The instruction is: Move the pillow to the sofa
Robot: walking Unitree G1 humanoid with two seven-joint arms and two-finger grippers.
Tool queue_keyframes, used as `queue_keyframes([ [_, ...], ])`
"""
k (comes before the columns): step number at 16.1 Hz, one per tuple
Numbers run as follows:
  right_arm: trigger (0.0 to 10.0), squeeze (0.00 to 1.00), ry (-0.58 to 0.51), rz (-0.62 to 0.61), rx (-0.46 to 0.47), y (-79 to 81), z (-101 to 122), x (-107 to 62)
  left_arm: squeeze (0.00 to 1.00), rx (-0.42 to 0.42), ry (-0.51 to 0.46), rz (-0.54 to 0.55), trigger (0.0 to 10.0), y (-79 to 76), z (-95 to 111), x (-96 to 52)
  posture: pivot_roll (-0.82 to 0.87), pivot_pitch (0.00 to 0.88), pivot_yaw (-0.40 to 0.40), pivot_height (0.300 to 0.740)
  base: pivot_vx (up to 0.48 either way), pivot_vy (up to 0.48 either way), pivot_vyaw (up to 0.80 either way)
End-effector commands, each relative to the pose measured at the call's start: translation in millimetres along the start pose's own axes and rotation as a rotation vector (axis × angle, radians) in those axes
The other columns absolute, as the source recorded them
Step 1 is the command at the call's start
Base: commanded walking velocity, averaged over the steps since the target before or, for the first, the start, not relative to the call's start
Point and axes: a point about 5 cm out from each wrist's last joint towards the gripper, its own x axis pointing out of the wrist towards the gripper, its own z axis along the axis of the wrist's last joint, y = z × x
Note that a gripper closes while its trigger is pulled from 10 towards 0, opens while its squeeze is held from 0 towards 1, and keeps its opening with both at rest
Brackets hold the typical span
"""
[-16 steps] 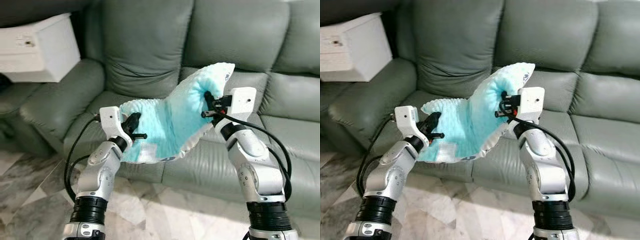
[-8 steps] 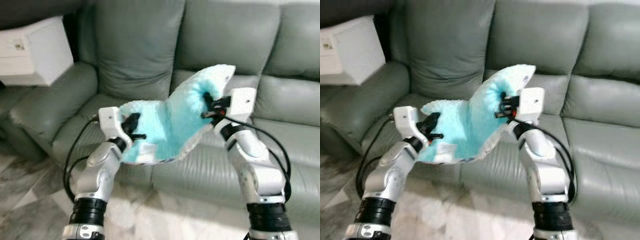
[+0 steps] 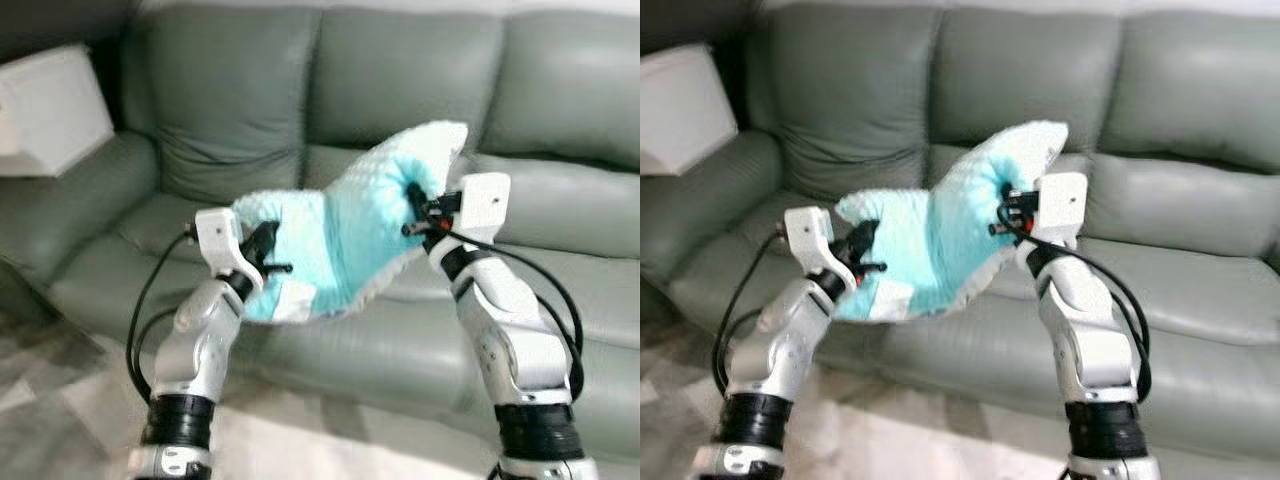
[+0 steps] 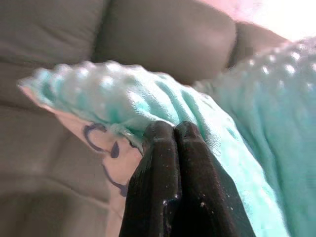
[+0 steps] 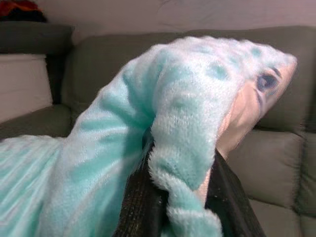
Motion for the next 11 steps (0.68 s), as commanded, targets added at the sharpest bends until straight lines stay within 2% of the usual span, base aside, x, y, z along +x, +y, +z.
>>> queue_keyframes([
  [1, 10.0, 0.0, -0.035, 0.009, -0.004, 2.5, 9.7, 2.4, 0.0, 0.025, -0.021, -0.023, 10.0, -4.4, 7.6, 2.3, -0.25, 0.0, 0.017, 0.74, 0.0, 0.0, 0.0],
  [9, 10.0, 0.0, -0.036, 0.005, -0.005, 2.6, 9.4, 3.7, 0.0, 0.011, -0.053, -0.023, 10.0, 0.4, 15.2, 4.5, -0.24, 0.0, 0.022, 0.74, 0.0, 0.0, 0.0],
  [11, 10.0, 0.0, -0.038, 0.005, -0.005, 2.6, 10.1, 4.2, 0.0, 0.007, -0.053, -0.032, 10.0, 0.5, 16.1, 4.1, -0.24, 0.0, 0.022, 0.74, 0.311, 0.364, 0.0],
])
